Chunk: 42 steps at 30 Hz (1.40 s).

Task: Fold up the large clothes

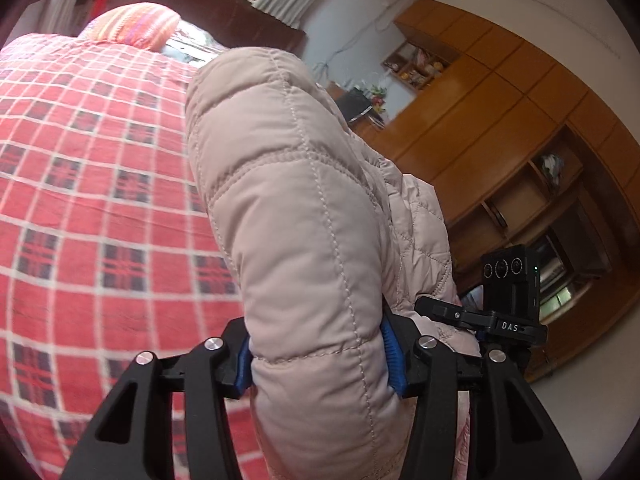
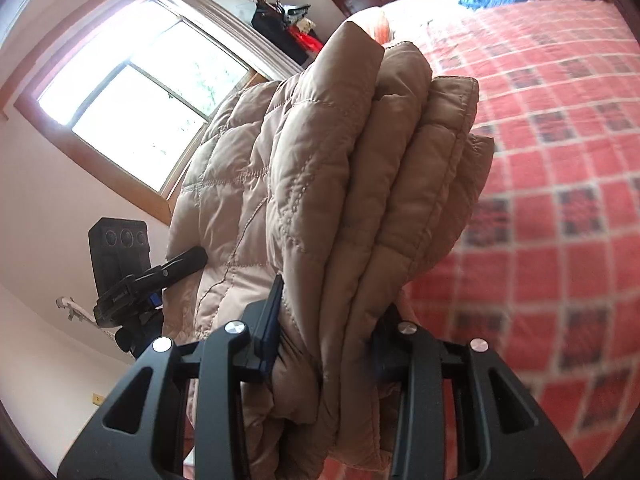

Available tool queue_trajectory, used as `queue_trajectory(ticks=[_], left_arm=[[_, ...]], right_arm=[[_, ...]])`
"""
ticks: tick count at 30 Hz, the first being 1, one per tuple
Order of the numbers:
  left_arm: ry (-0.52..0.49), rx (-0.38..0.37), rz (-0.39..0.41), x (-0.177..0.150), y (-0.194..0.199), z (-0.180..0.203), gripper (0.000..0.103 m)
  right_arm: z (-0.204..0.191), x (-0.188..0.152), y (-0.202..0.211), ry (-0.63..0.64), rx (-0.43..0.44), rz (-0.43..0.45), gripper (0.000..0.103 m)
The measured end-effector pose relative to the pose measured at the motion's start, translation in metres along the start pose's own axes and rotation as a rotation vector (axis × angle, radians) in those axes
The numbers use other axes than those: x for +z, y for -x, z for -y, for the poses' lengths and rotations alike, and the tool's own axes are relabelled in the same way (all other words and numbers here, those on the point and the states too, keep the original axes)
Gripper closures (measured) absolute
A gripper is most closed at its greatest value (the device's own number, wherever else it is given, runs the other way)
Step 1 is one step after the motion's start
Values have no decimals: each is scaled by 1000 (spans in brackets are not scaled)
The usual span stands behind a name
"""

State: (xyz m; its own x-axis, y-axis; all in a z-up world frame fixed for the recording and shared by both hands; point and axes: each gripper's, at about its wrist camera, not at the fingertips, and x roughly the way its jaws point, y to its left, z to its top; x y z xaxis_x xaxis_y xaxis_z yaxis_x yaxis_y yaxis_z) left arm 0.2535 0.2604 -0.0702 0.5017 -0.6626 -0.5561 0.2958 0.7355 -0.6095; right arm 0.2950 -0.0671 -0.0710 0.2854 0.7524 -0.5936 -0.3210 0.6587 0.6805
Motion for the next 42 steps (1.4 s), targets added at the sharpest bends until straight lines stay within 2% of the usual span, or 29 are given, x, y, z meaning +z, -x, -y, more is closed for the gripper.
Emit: queue_trajectory(ticks=[6,9,12,16,19,23,26,32,42], left_arm=[[63,78,-19,18,-21,-49,50],[66,83,-39,16,-32,-69,44],[47,86,-45,10,-39,-82,32],[53,117,-44,7,-43,-82,18],[64,142,-48,11,-41,-79,17],[59,248,-23,-3,-15,-73,17],[54,348,-1,-18,6,-52,17],[6,540,48,-65,48,-16,16],[-58,682,56,-120,76,34,16]], right_arm=[[25,23,-57,-42,3,-56,68],[34,25,-68,-53,10,-54,66],[44,18,-68,-61,11,-45,61],[40,10,-72,-73,7,-31,48],[31,5,-68,-54,-13,-15,40],[14,2,-57,-36,-38,39,23],[-6,-13,-31,14,-119,84,12],[-51,-61,3,119,-333,142,7],[-92,-123,17,128,-585,172,6]])
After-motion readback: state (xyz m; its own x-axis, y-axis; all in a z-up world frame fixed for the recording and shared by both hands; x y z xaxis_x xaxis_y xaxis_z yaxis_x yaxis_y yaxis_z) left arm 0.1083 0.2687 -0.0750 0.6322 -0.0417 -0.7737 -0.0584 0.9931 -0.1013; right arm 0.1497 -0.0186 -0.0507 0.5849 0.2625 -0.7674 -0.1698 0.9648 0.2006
